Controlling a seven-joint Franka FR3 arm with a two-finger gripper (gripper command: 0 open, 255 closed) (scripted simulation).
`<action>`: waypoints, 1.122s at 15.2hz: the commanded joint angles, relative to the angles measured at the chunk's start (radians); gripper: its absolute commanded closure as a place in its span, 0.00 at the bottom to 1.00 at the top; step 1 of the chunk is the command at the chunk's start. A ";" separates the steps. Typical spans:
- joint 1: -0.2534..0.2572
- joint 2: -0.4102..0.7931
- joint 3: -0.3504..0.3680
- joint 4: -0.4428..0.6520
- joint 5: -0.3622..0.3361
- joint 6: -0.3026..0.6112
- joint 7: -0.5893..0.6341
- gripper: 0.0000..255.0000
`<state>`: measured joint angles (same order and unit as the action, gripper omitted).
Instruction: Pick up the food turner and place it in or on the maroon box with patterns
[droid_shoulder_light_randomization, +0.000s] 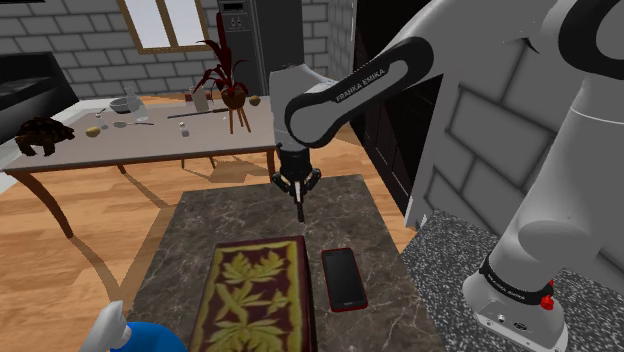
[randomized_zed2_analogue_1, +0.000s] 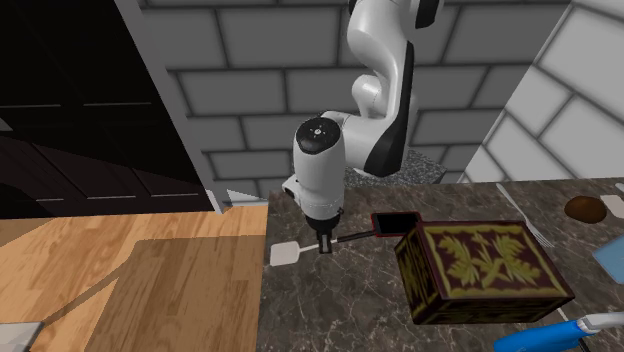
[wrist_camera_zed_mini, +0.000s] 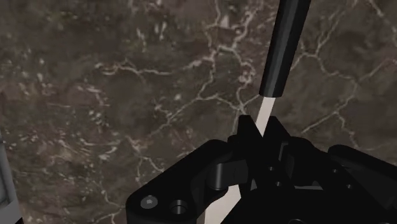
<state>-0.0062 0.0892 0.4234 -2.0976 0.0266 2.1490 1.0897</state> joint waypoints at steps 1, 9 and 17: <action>-0.002 -0.014 -0.001 0.014 0.006 -0.028 -0.005 1.00; -0.006 -0.058 -0.001 0.077 0.025 -0.131 -0.014 1.00; -0.009 -0.088 -0.003 0.153 0.035 -0.235 -0.018 1.00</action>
<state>-0.0148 0.0044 0.4204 -1.9528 0.0606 1.9259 1.0721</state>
